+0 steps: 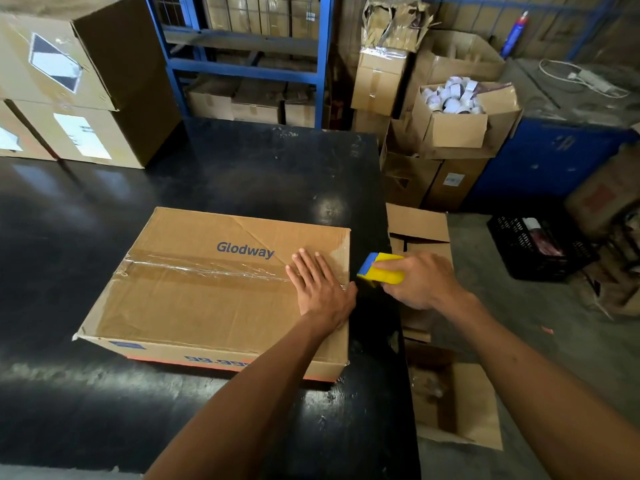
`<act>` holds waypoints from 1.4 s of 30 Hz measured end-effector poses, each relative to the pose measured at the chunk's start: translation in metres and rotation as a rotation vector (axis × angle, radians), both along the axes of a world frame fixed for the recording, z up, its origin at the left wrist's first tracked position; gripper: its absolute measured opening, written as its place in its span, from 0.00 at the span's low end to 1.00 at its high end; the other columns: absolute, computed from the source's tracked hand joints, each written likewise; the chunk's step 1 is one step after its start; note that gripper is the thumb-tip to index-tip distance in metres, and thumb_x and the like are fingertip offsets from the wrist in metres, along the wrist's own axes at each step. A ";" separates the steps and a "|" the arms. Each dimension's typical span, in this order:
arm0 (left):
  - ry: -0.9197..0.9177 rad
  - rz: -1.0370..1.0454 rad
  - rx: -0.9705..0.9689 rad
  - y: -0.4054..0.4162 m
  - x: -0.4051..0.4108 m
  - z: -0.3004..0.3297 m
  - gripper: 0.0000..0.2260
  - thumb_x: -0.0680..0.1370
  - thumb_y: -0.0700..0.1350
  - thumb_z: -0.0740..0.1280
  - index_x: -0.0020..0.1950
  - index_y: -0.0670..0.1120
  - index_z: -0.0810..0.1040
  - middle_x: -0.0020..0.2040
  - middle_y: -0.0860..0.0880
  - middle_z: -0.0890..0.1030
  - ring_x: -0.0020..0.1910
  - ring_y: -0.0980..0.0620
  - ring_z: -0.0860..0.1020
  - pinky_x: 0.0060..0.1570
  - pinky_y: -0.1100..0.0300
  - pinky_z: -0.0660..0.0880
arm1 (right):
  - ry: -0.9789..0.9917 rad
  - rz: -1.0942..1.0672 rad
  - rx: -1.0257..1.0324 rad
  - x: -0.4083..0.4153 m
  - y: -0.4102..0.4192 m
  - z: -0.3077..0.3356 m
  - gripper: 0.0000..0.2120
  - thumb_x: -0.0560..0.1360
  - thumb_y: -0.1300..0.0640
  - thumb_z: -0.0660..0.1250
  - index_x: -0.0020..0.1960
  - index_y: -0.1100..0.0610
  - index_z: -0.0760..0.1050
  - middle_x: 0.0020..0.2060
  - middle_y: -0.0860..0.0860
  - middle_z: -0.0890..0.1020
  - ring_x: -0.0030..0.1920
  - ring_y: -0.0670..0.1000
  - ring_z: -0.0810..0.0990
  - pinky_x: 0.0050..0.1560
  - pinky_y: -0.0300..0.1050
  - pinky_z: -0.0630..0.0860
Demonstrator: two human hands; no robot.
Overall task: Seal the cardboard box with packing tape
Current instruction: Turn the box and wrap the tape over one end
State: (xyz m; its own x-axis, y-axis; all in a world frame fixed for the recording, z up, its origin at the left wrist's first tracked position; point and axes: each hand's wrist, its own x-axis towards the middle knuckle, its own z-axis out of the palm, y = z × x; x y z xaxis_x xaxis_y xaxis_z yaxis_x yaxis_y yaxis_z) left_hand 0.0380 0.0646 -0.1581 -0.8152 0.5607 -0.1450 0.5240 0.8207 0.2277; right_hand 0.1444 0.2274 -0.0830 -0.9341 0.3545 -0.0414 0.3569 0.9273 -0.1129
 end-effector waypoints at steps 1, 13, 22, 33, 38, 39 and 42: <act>-0.005 -0.023 -0.009 -0.002 -0.002 0.000 0.41 0.79 0.65 0.47 0.79 0.35 0.40 0.78 0.30 0.39 0.76 0.30 0.36 0.73 0.33 0.38 | 0.074 -0.081 -0.098 0.002 -0.002 0.000 0.16 0.71 0.42 0.69 0.57 0.43 0.81 0.35 0.45 0.78 0.42 0.52 0.80 0.39 0.42 0.68; 0.170 -0.861 -0.040 -0.119 -0.037 -0.011 0.42 0.77 0.65 0.58 0.81 0.41 0.48 0.81 0.39 0.48 0.79 0.35 0.44 0.76 0.40 0.40 | 0.481 -0.383 -0.535 -0.025 -0.101 0.050 0.23 0.62 0.40 0.69 0.57 0.31 0.77 0.48 0.41 0.85 0.48 0.45 0.80 0.51 0.49 0.80; 0.171 -1.070 -0.106 -0.211 -0.075 0.007 0.39 0.77 0.63 0.60 0.81 0.56 0.43 0.81 0.55 0.41 0.80 0.47 0.38 0.73 0.40 0.35 | 0.460 -0.380 -0.632 -0.006 -0.187 0.049 0.19 0.67 0.47 0.72 0.57 0.33 0.79 0.35 0.39 0.83 0.38 0.44 0.79 0.37 0.38 0.73; 0.210 -0.904 -0.148 -0.215 -0.064 0.003 0.38 0.71 0.69 0.41 0.77 0.58 0.33 0.81 0.51 0.38 0.80 0.46 0.38 0.73 0.31 0.41 | 0.451 -0.406 -0.697 0.016 -0.237 0.040 0.19 0.68 0.49 0.73 0.58 0.37 0.80 0.36 0.43 0.84 0.37 0.43 0.80 0.37 0.39 0.77; 0.169 -0.810 -0.160 -0.195 -0.057 0.010 0.36 0.79 0.66 0.51 0.80 0.55 0.38 0.81 0.47 0.36 0.79 0.45 0.35 0.73 0.32 0.38 | 0.456 -0.375 -0.721 0.030 -0.240 0.032 0.18 0.69 0.50 0.74 0.57 0.37 0.81 0.39 0.42 0.85 0.40 0.43 0.82 0.41 0.45 0.81; 0.158 -0.802 -0.123 -0.195 -0.057 0.009 0.37 0.79 0.65 0.54 0.81 0.54 0.39 0.80 0.45 0.34 0.78 0.44 0.34 0.73 0.34 0.36 | 0.454 -0.359 -0.735 0.034 -0.238 0.030 0.18 0.68 0.50 0.74 0.57 0.36 0.80 0.39 0.43 0.85 0.40 0.45 0.82 0.43 0.49 0.82; -0.234 -0.710 0.312 -0.210 -0.054 0.011 0.38 0.76 0.50 0.65 0.82 0.49 0.50 0.81 0.48 0.41 0.80 0.50 0.39 0.77 0.50 0.37 | 0.466 -0.294 -0.766 0.050 -0.235 0.025 0.19 0.68 0.47 0.74 0.57 0.34 0.79 0.43 0.47 0.84 0.43 0.50 0.83 0.47 0.57 0.81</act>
